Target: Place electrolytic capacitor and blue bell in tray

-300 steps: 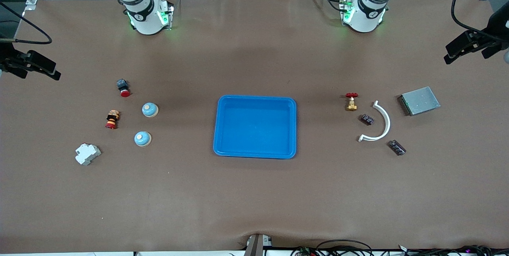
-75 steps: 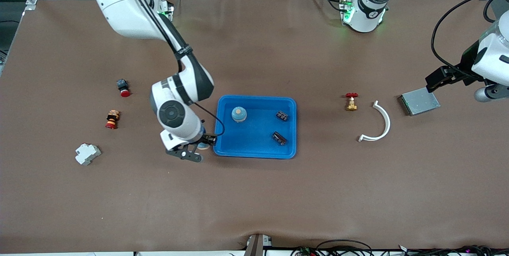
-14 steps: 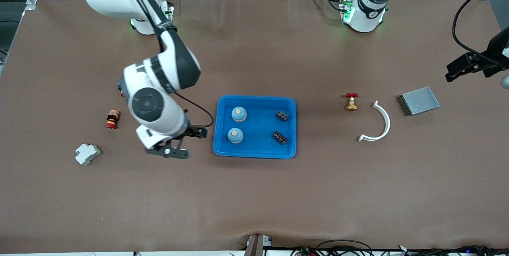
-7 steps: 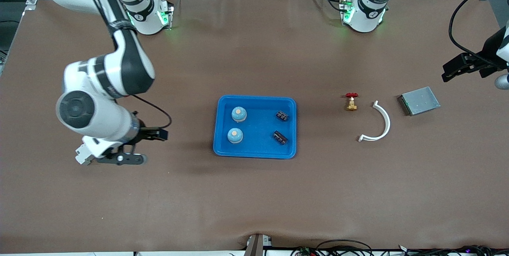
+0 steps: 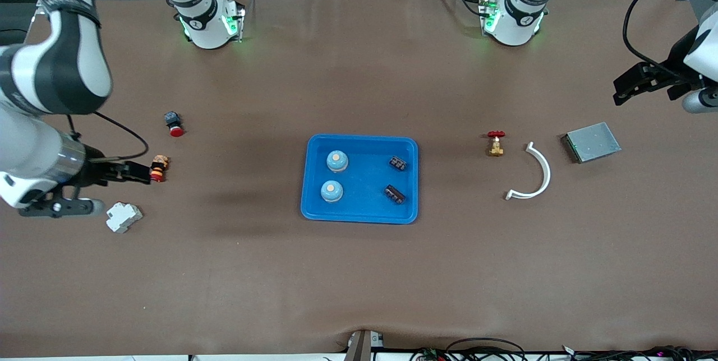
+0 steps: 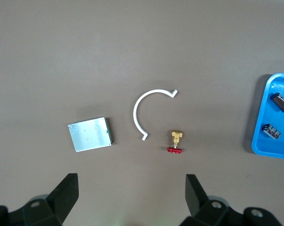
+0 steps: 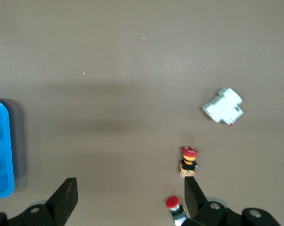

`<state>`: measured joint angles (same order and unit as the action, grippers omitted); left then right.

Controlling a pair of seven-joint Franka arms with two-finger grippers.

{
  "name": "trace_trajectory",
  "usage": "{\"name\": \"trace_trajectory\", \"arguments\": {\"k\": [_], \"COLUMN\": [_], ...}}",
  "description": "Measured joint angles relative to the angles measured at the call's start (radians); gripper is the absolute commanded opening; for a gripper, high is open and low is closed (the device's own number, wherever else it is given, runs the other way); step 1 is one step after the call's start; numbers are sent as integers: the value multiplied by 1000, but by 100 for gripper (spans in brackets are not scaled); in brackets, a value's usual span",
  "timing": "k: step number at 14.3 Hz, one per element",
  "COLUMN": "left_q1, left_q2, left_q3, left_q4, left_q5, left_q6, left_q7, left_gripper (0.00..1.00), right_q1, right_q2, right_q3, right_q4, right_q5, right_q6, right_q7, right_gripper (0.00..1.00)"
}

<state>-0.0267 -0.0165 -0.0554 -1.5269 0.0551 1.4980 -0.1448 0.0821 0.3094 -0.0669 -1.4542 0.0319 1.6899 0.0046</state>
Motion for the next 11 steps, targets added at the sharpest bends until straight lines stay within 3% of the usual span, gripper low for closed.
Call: {"name": "trace_trajectory", "arguments": {"k": [11], "left_q1": [-25], "left_q2": [-44], "left_q3": [22], "left_q4": [-26], "left_q5": [-43], "left_q6": [-9], "left_q7": [6], "left_gripper": [100], "right_q1": [-61], "right_q2": [-192], "right_q3": [3], "right_q4": [-8], "right_q5": [-36], "right_q6": [-121], "right_q7": [0], "right_gripper": [100]}}
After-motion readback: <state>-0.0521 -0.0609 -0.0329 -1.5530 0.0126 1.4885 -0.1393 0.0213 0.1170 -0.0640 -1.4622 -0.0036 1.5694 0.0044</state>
